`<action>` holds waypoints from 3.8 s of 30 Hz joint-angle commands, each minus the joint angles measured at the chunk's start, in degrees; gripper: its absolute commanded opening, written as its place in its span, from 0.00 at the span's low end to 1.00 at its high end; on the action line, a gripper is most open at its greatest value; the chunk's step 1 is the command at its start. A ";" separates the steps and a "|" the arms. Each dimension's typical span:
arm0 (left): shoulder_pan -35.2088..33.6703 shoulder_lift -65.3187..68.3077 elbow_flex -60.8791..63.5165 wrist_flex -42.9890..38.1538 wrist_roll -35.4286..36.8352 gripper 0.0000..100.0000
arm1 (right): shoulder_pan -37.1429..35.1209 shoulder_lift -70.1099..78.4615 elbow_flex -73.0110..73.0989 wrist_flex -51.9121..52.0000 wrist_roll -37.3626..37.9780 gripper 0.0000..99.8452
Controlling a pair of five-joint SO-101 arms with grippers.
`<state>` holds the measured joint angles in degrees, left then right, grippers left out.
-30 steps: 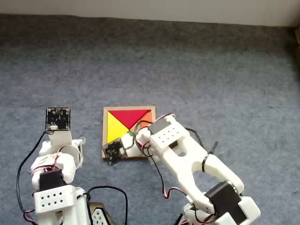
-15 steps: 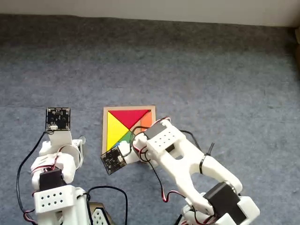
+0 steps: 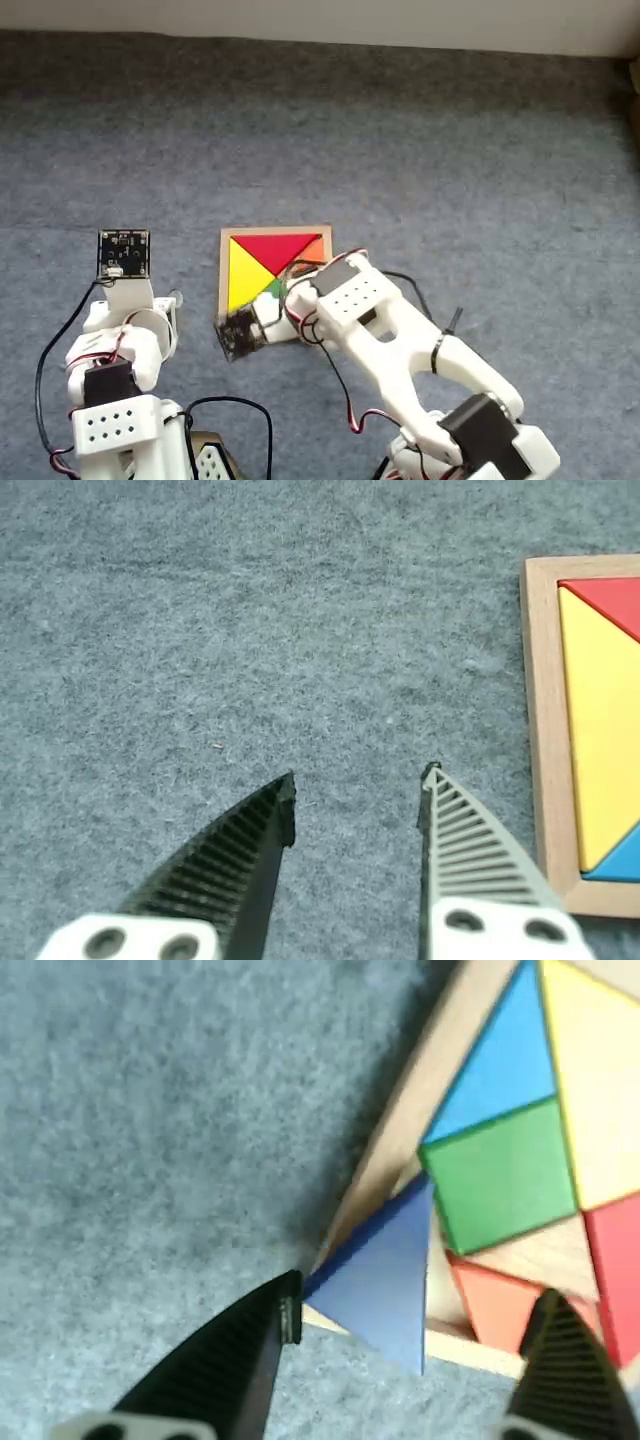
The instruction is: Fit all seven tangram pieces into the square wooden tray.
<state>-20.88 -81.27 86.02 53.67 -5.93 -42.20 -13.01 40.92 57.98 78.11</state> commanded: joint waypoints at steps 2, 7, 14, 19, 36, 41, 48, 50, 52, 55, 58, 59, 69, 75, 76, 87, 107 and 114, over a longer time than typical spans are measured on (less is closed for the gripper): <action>-0.40 -0.66 -0.31 -0.97 -0.62 0.21 | 3.65 -8.75 -7.34 3.74 -12.84 0.16; -0.40 -0.66 -0.31 -0.97 -0.62 0.21 | 7.78 -16.31 -6.90 5.05 -24.62 0.05; -0.48 -0.66 -0.31 -0.97 -0.62 0.21 | 10.42 -19.47 1.71 4.35 -46.77 0.00; -0.57 -0.66 -0.40 -0.88 -0.62 0.21 | 10.24 -19.47 8.48 -5.49 -54.68 0.00; -0.66 -0.66 -0.40 -0.70 -0.62 0.21 | 9.63 -19.30 18.77 -21.67 -59.52 0.00; -0.57 -0.66 -0.40 -0.70 -0.62 0.21 | 7.34 -14.73 18.59 -21.67 -59.52 0.00; -0.57 -0.66 -0.40 -0.70 -0.62 0.21 | 7.43 -4.79 15.60 -21.76 -59.25 0.00; -0.57 -0.66 -0.40 -0.70 -0.62 0.21 | 7.43 -4.62 14.73 -21.76 -59.25 0.00; -0.57 -0.66 -0.40 -0.70 -0.62 0.21 | 7.43 -4.35 14.20 -22.11 -59.16 0.00; -0.57 -0.66 -0.40 -0.70 -0.62 0.21 | 7.43 -4.35 14.29 -27.30 -59.08 0.00; -0.48 -0.66 -0.40 -0.70 -0.62 0.21 | 7.34 -4.26 14.29 -31.16 -58.99 0.00; -0.48 -0.66 -0.40 -0.70 -0.62 0.21 | 7.34 -4.26 14.29 -31.43 -58.99 0.00; -0.48 -0.66 -0.31 -0.70 -0.62 0.21 | 7.52 -5.05 14.46 -31.16 -56.09 0.00; -0.48 -0.66 -0.31 -0.70 -0.62 0.21 | 7.25 -13.58 16.84 -28.88 -57.23 0.00; -0.48 -0.66 -0.31 -0.70 -0.62 0.21 | 6.99 -15.25 18.07 -28.88 -57.32 0.00; -0.40 -0.66 -0.31 -0.79 -0.62 0.21 | -0.84 -20.53 28.53 -29.05 -61.36 0.00; -0.48 -0.66 -0.31 -0.70 -0.62 0.21 | 12.70 -1.01 24.04 -42.68 -61.10 0.00; -0.48 -0.66 -0.31 -0.70 -0.62 0.21 | 13.67 -6.37 22.99 -42.68 -61.10 0.00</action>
<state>-20.97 -81.27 86.02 53.67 -5.93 -30.07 -16.00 64.75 15.52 17.10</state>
